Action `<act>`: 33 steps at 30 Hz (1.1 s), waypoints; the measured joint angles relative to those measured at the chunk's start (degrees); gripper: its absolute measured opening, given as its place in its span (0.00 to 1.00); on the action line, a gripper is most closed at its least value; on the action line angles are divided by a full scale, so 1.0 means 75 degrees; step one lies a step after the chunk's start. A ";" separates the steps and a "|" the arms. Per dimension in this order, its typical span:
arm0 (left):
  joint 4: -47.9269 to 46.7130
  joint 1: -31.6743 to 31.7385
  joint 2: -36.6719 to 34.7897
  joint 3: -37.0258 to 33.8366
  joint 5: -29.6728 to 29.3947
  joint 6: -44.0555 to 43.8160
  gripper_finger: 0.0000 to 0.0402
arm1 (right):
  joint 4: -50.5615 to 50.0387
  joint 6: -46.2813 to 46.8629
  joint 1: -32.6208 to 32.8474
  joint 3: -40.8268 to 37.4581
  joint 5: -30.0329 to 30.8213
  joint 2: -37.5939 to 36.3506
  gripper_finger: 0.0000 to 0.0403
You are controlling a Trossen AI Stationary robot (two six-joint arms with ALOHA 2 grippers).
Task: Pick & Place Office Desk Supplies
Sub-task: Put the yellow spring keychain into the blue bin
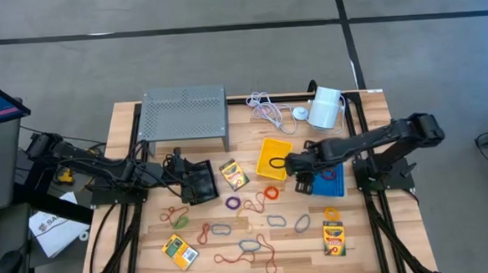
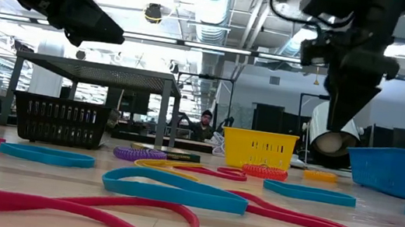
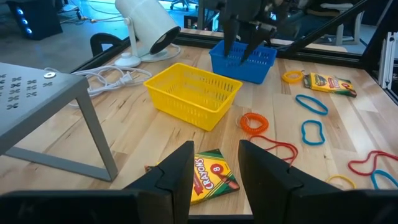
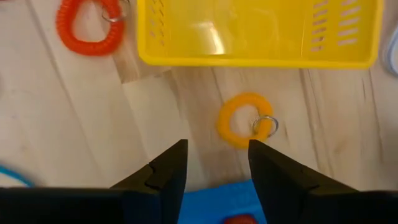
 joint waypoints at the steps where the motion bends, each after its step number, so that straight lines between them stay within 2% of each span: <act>1: -0.0002 -0.0001 0.0000 0.0000 0.0000 0.0000 0.31 | 0.0009 -0.0100 -0.0050 0.0017 0.0002 0.0115 0.42; 8: -0.0002 0.0001 0.0000 0.0000 0.0000 0.0002 0.31 | 0.0373 -0.0841 -0.0424 0.0020 -0.0035 0.0684 0.44; 10: -0.0005 -0.0001 0.0000 0.0000 0.0000 0.0001 0.31 | 0.0478 -0.1017 -0.0565 0.0020 -0.0292 0.0767 0.44; 18: -0.0122 0.0000 0.0000 0.0000 0.0000 0.0003 0.31 | 0.0570 -0.1320 -0.0998 0.0015 -0.0527 0.0789 0.42; 33: -0.0142 0.0000 0.0000 0.0000 0.0000 0.0003 0.31 | 0.1508 -0.1337 -0.1175 -0.1000 -0.1112 0.0786 0.41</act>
